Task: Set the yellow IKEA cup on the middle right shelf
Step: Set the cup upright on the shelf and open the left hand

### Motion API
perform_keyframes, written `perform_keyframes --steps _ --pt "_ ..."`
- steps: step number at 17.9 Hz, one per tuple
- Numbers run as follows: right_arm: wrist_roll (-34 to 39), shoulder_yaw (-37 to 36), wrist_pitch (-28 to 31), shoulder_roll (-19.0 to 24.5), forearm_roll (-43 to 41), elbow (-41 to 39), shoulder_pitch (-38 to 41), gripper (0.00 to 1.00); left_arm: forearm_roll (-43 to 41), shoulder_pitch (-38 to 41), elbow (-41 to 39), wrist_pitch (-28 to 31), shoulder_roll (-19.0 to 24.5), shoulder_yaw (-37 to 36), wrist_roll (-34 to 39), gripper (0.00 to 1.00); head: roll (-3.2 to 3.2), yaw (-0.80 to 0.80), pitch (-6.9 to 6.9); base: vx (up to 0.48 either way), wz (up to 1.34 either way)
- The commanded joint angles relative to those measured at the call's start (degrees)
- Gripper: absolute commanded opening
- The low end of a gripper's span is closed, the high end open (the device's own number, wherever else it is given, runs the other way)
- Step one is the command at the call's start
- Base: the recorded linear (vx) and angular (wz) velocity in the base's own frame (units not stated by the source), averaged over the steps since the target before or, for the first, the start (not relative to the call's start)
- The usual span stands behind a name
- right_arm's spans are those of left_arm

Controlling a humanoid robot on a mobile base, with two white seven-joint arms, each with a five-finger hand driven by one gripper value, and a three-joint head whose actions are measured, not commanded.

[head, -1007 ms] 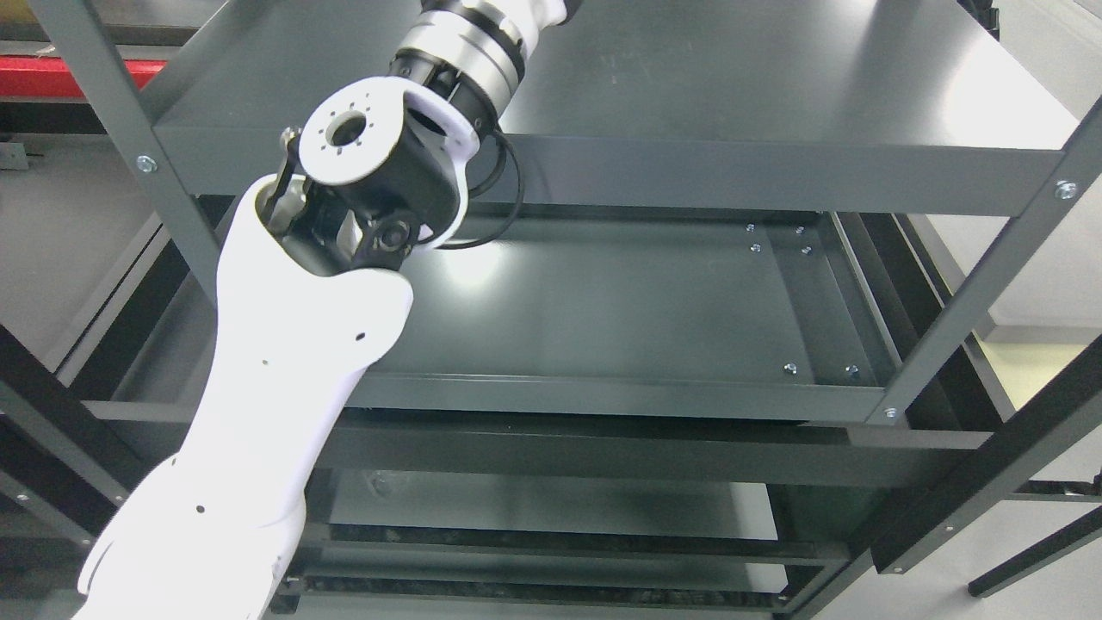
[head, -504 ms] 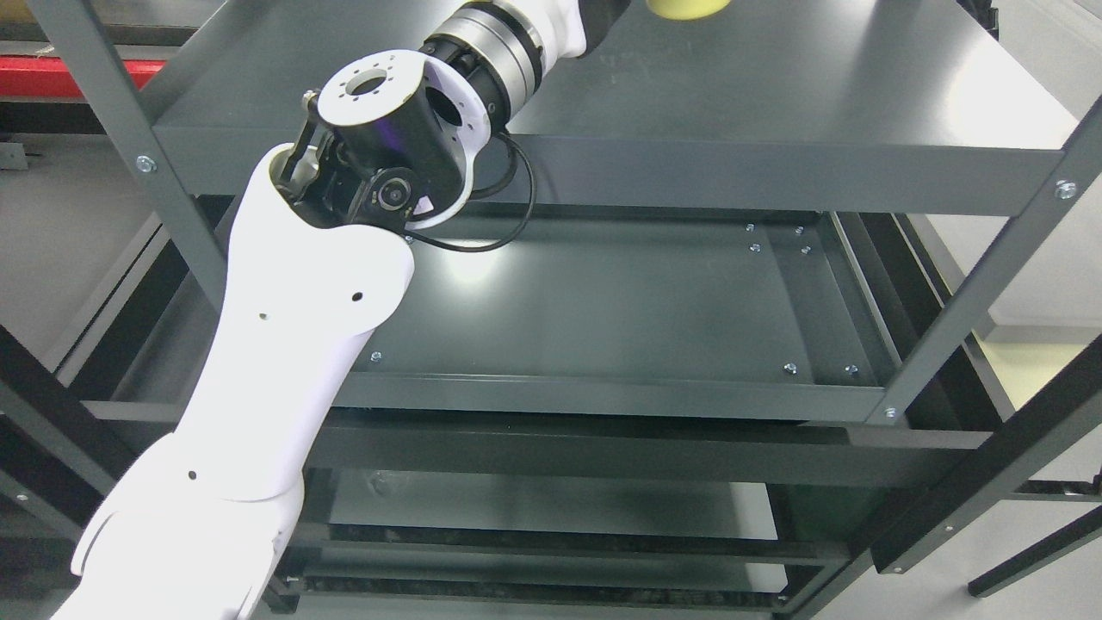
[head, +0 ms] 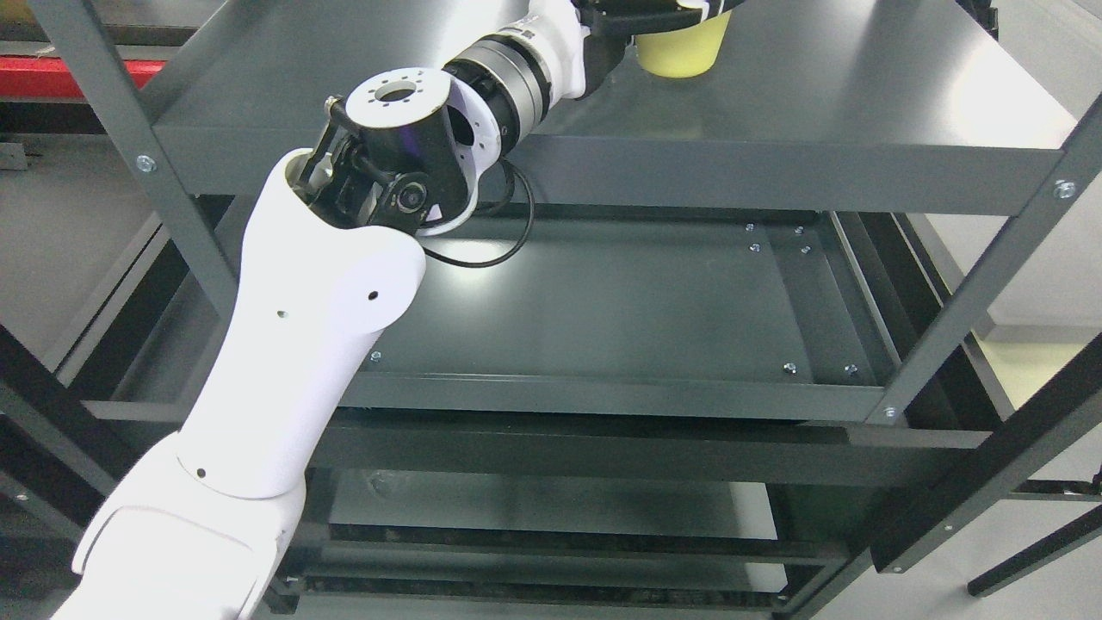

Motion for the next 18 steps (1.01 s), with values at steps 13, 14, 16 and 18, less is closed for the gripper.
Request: perform_keyframes --steps 13,14,16,18 --pt "0.0 1.0 0.0 -1.0 -1.4 0.0 0.8 0.99 -5.4 -3.7 -5.9 5.7 1.0 14.9 -0.2 0.95 0.00 0.00 0.00 0.000 0.00" --pt "0.0 1.0 0.0 -1.0 -1.4 0.0 0.8 0.99 -5.3 -4.7 -6.4 6.3 1.0 17.4 -0.5 0.95 0.00 0.00 0.00 0.000 0.00" --pt "0.0 1.0 0.0 -1.0 -1.4 0.0 0.8 0.99 -5.2 -5.3 -6.9 6.8 1.0 19.7 -5.6 0.95 0.00 0.00 0.00 0.000 0.00" --pt "0.0 1.0 0.0 -1.0 -1.4 0.0 0.8 0.99 -4.3 -5.3 -6.8 8.5 1.0 21.1 -12.7 0.95 0.00 0.00 0.00 0.000 0.00"
